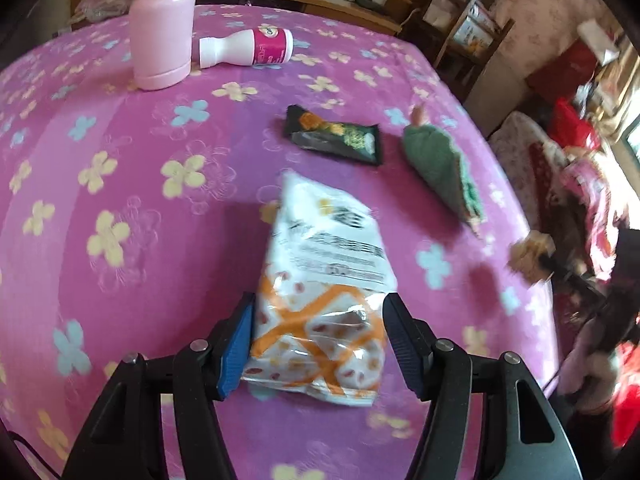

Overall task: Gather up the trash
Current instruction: 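Grasp the orange-and-white snack bag with the left gripper while the right gripper grasps the beige crumpled paper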

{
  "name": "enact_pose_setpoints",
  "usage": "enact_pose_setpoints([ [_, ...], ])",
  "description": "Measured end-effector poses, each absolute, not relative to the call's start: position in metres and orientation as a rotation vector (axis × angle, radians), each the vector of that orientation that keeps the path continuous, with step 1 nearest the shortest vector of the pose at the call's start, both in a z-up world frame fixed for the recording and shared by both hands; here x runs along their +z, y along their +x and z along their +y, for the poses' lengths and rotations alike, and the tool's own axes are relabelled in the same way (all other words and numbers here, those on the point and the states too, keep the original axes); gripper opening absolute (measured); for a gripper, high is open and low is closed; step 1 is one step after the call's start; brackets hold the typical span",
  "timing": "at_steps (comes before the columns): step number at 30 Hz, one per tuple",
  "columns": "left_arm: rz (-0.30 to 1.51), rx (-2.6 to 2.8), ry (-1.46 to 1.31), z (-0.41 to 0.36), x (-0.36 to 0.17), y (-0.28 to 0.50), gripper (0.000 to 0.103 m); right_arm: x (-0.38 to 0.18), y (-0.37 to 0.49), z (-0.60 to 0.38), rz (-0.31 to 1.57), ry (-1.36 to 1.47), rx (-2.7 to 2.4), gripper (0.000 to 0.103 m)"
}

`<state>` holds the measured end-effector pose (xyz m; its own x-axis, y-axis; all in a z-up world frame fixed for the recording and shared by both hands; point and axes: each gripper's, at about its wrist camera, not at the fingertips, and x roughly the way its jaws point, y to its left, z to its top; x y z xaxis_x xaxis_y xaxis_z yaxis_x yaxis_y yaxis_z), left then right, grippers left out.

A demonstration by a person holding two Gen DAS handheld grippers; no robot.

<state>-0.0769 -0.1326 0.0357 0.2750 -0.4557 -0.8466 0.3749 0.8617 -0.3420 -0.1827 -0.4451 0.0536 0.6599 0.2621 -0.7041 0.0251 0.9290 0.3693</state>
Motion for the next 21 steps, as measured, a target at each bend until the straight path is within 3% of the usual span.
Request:
enact_pose_setpoints([
  [3, 1.126, -0.556, -0.095, -0.133, 0.043, -0.079, 0.078, 0.048, -0.193, -0.438, 0.887, 0.304, 0.131, 0.031],
  [6, 1.127, -0.528, -0.085, -0.138, 0.039, -0.074, 0.079, 0.037, -0.193, -0.433, 0.929, 0.278, 0.110, 0.034],
  [7, 1.136, -0.517, -0.082, -0.140, 0.035, -0.072, 0.079, 0.034, -0.193, -0.433, 0.935, 0.275, 0.101, 0.041],
  [8, 1.145, -0.508, -0.076, -0.141, 0.032, -0.070, 0.079, 0.032, -0.193, -0.432, 0.936, 0.274, 0.098, 0.057],
  [9, 1.154, -0.500, -0.068, -0.143, 0.028, -0.068, 0.079, 0.030, -0.193, -0.432, 0.935, 0.278, 0.101, 0.065],
  [10, 1.162, -0.494, -0.058, -0.146, 0.024, -0.068, 0.079, 0.029, -0.193, -0.432, 0.932, 0.278, 0.104, 0.069],
  [16, 1.131, -0.470, 0.049, -0.163, 0.018, -0.076, 0.079, 0.026, -0.191, -0.428, 0.906, 0.268, 0.081, 0.067],
  [18, 1.110, -0.471, 0.110, -0.169, 0.017, -0.083, 0.078, 0.023, -0.192, -0.425, 0.909, 0.265, 0.083, 0.061],
  [20, 1.085, -0.479, 0.146, -0.170, 0.018, -0.089, 0.060, 0.022, -0.194, -0.422, 0.909, 0.243, 0.078, 0.040],
  [21, 1.085, -0.484, 0.143, -0.170, 0.020, -0.090, 0.037, 0.024, -0.196, -0.421, 0.899, 0.224, 0.073, 0.040],
])
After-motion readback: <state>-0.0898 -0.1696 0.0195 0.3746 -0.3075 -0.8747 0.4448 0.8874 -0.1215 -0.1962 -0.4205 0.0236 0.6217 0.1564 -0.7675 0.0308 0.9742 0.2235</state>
